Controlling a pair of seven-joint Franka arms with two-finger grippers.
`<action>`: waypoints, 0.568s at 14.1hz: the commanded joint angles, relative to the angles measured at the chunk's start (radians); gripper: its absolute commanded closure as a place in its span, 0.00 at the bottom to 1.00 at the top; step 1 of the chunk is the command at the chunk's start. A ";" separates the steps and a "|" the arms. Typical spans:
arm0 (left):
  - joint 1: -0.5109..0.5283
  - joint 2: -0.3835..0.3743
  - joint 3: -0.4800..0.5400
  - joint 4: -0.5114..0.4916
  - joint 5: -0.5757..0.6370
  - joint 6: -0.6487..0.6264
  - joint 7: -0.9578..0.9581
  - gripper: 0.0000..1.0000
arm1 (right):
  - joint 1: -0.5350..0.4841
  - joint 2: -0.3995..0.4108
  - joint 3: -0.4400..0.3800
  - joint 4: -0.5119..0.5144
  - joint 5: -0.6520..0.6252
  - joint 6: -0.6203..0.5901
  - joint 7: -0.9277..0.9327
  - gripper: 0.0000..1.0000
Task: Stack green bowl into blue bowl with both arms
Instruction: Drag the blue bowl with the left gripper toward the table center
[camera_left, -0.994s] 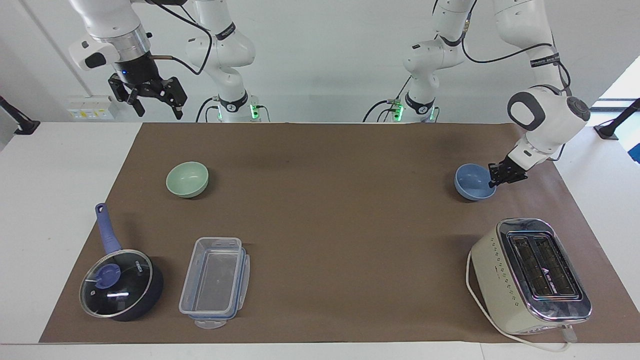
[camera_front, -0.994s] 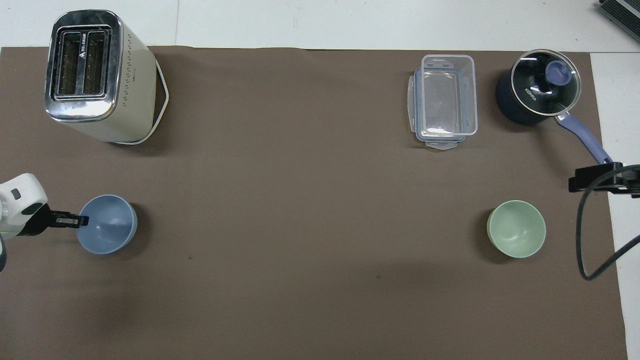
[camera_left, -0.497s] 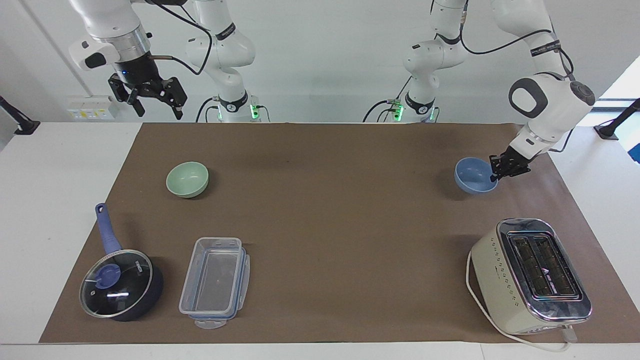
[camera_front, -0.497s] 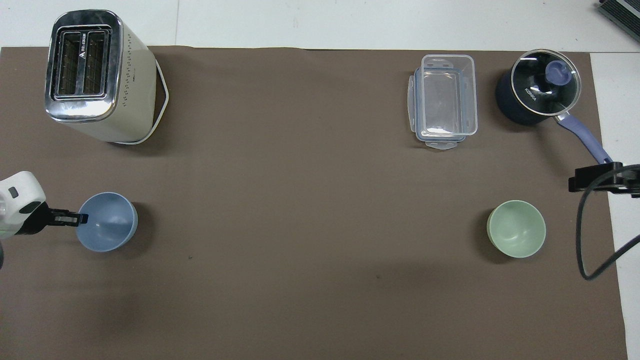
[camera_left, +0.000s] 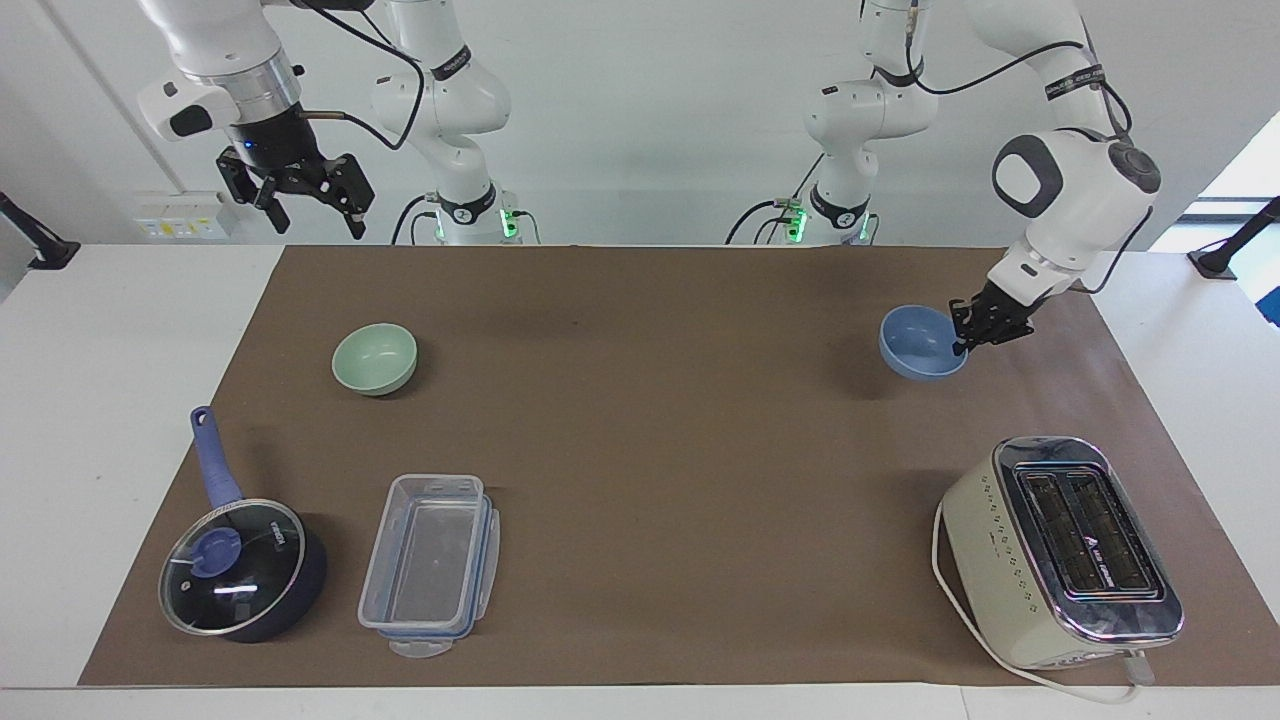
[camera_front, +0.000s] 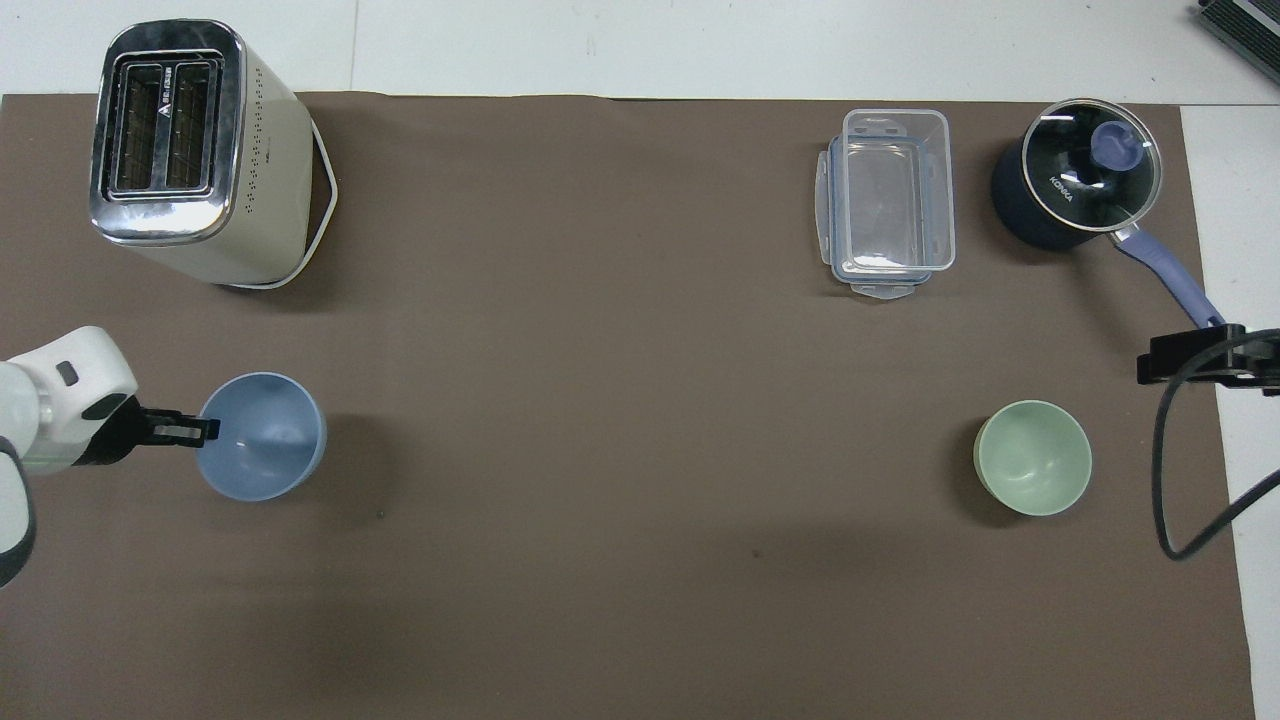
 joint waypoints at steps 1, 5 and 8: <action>-0.143 -0.013 0.018 -0.005 0.026 0.019 -0.204 1.00 | -0.008 -0.008 0.003 -0.010 0.017 0.007 -0.023 0.00; -0.364 0.056 0.015 0.021 0.026 0.132 -0.484 1.00 | -0.008 -0.008 0.003 -0.010 0.017 0.007 -0.023 0.00; -0.464 0.140 0.016 0.094 0.029 0.143 -0.632 1.00 | -0.008 -0.008 0.003 -0.010 0.017 0.007 -0.023 0.00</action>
